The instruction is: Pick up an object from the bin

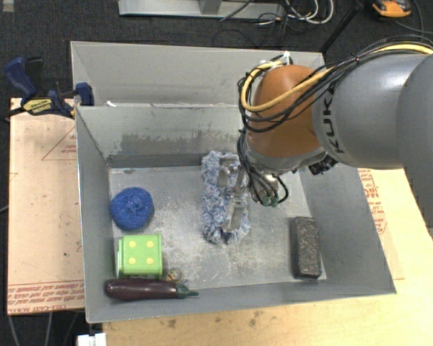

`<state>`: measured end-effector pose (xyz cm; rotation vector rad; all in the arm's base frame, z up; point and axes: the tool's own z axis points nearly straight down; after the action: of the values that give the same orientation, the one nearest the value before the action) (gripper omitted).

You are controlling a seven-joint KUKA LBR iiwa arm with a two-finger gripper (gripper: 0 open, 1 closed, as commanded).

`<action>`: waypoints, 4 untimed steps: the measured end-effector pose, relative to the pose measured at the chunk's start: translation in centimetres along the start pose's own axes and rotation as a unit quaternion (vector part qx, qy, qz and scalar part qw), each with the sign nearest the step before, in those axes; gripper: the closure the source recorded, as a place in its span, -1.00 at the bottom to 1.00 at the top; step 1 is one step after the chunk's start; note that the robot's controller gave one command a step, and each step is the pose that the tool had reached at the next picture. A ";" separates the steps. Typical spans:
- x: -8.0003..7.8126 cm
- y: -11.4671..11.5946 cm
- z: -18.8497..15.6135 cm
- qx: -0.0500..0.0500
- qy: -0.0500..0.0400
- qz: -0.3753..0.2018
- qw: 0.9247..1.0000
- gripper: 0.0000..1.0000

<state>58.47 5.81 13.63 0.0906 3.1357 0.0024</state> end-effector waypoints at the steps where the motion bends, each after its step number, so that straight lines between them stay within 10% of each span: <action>1: 0.8 -1.8 2.7 0.000 0.001 -0.015 1.000 -1.00; 4: 0.9 -1.4 0.0 0.000 -0.006 -0.094 0.996 -1.00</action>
Offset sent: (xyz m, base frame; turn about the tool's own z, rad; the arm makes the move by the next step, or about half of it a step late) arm -0.0370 -0.0435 -0.0654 -0.0063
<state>57.46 4.43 13.60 -0.2032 3.1191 0.0016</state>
